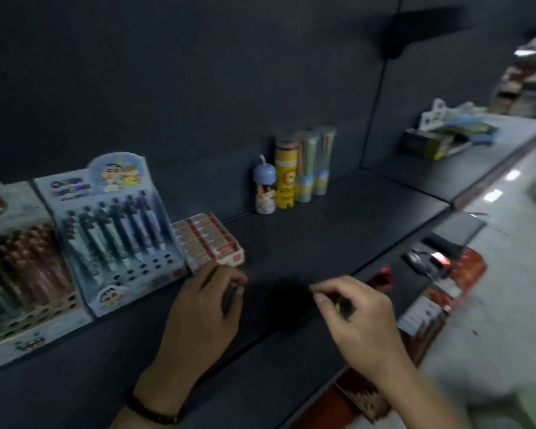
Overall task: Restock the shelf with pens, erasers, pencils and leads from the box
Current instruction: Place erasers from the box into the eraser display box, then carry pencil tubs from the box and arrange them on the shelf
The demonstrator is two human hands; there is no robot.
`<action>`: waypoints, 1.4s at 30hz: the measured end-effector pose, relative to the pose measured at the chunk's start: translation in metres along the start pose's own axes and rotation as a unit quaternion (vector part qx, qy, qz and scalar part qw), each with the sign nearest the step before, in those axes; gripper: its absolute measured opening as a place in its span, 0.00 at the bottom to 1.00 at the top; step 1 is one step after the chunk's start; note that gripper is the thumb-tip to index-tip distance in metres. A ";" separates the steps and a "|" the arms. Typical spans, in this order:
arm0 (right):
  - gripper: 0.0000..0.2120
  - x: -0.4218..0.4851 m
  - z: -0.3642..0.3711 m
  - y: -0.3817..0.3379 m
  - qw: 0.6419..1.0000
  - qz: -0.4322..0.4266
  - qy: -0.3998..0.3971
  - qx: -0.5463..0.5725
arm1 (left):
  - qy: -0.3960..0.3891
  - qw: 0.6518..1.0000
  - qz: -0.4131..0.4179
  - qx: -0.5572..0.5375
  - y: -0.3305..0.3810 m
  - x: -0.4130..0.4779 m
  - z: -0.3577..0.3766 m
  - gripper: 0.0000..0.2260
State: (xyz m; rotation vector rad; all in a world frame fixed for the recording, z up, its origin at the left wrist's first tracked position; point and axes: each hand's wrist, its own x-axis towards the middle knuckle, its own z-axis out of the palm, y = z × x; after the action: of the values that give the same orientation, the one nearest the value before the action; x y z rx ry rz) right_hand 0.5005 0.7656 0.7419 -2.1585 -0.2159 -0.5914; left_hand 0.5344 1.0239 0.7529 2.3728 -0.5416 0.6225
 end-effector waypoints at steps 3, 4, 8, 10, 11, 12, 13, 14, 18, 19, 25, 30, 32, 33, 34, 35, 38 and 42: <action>0.04 -0.062 -0.052 0.024 0.996 0.075 0.029 -0.042 | -0.067 0.993 0.083 -0.041 0.057 -0.007 0.028 0.06; 0.04 -0.084 -0.069 0.037 0.992 0.113 0.027 -0.058 | -0.095 0.988 0.108 -0.059 0.081 -0.013 0.044 0.05; 0.05 -0.188 -0.140 0.102 0.953 0.278 0.000 -0.117 | -0.246 0.946 0.187 -0.096 0.174 -0.067 0.131 0.04; 0.03 -0.248 -0.179 0.130 0.925 0.355 -0.003 -0.131 | -0.325 0.918 0.205 -0.097 0.213 -0.102 0.179 0.05; 0.03 -0.280 -0.199 0.142 0.910 0.390 -0.006 -0.137 | -0.366 0.902 0.208 -0.101 0.231 -0.121 0.202 0.05; 0.03 -0.312 -0.220 0.152 0.895 0.425 -0.006 -0.138 | -0.406 0.884 0.205 -0.105 0.250 -0.139 0.223 0.05; 0.03 -0.344 -0.240 0.162 0.878 0.460 -0.003 -0.133 | -0.442 0.868 0.200 -0.105 0.266 -0.157 0.243 0.05; 0.04 -0.377 -0.259 0.173 0.861 0.494 0.001 -0.123 | -0.473 0.853 0.196 -0.102 0.283 -0.173 0.263 0.05; 0.05 -0.498 -0.335 0.209 0.792 0.605 0.021 -0.083 | -0.585 0.786 0.188 -0.064 0.351 -0.237 0.343 0.04; 0.03 -0.522 -0.351 0.220 0.776 0.626 0.033 -0.075 | -0.610 0.768 0.188 -0.053 0.366 -0.249 0.365 0.04; 0.03 -0.624 -0.409 0.289 0.702 0.706 0.069 -0.058 | -0.701 0.686 0.193 0.002 0.440 -0.308 0.486 0.06; 0.04 -0.669 -0.424 0.373 0.638 0.762 0.112 -0.011 | -0.748 0.633 0.196 -0.012 0.487 -0.340 0.595 0.06; 0.05 -0.682 -0.426 0.410 0.610 0.781 0.134 0.005 | -0.767 0.604 0.218 -0.014 0.499 -0.354 0.645 0.05; 0.05 -0.687 -0.427 0.429 0.598 0.789 0.143 0.009 | -0.772 0.593 0.229 -0.009 0.506 -0.360 0.671 0.03; 0.06 -0.692 -0.429 0.451 0.590 0.792 0.156 0.010 | -0.772 0.586 0.245 -0.011 0.512 -0.367 0.701 0.01; 0.06 -0.700 -0.429 0.473 0.580 0.798 0.164 0.018 | -0.775 0.578 0.255 -0.009 0.518 -0.375 0.729 0.02; 0.03 -0.727 -0.431 0.546 0.555 0.806 0.198 0.057 | -0.785 0.554 0.277 -0.002 0.536 -0.400 0.807 0.04; 0.05 -0.784 -0.423 0.672 0.487 0.826 0.262 0.109 | -0.804 0.555 0.212 -0.015 0.551 -0.461 0.923 0.09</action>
State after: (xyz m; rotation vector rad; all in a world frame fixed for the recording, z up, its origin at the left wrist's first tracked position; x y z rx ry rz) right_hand -0.0874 0.0633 0.1034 -0.9202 1.8203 0.0569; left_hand 0.1541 0.1250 0.1085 2.0475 -1.7832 -1.6945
